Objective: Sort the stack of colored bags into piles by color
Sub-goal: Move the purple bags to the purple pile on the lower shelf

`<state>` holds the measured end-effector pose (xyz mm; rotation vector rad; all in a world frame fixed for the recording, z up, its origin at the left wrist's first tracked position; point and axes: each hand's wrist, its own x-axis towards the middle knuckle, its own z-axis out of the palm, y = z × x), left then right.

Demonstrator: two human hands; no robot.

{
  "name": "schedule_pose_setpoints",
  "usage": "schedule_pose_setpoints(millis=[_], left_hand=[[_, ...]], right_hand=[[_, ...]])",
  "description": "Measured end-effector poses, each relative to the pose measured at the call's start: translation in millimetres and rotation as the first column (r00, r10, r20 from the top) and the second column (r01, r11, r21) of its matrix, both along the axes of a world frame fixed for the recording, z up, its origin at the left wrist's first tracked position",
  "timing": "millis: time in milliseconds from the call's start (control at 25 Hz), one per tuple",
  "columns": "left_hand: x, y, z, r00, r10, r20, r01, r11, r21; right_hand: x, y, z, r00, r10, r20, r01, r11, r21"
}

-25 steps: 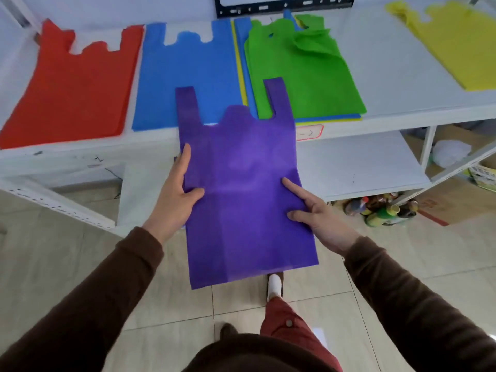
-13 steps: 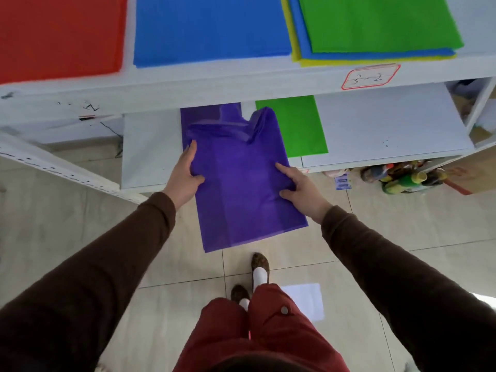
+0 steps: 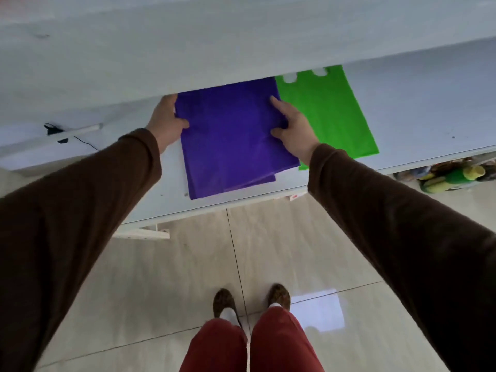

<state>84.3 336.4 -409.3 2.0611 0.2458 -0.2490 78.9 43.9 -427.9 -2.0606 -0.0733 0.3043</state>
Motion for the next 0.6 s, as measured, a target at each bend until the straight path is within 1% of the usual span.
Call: schedule_pose_setpoints(millis=[80, 200, 240, 320, 400, 520, 600], left_hand=[[24.3, 13.3, -17.8, 1.000, -0.015, 0.015, 0.014, 0.999, 0.033], [42.0, 25.3, -62.8, 1.000, -0.014, -0.004, 0.014, 0.998, 0.055], [41.0, 27.3, -81.9, 1.000, 0.003, -0.026, -0.002, 0.998, 0.064], [36.5, 28.1, -117.5, 0.997, 0.052, -0.055, -0.047, 0.995, 0.083], [35.2, 26.8, -140.4, 0.996, 0.089, -0.027, -0.086, 0.991, 0.106], [35.3, 24.7, -149.2, 0.997, 0.072, 0.040, -0.077, 0.982, 0.175], [33.3, 23.4, -148.7, 0.997, 0.054, 0.063, -0.068, 0.967, 0.247]], right_hand=[[19.8, 14.5, -23.4, 0.999, -0.041, -0.021, 0.042, 0.995, 0.086], [31.6, 25.5, -62.5, 0.994, -0.093, -0.060, 0.099, 0.989, 0.105], [29.7, 26.5, -76.4, 0.992, -0.101, -0.079, 0.107, 0.991, 0.078], [20.7, 27.4, -103.2, 0.992, -0.088, -0.096, 0.085, 0.996, -0.032], [13.4, 28.2, -123.3, 0.997, -0.048, -0.067, 0.040, 0.992, -0.117], [9.3, 29.6, -133.2, 1.000, -0.021, 0.022, 0.025, 0.980, -0.195], [8.3, 30.7, -133.1, 0.999, -0.008, 0.051, 0.020, 0.971, -0.238]])
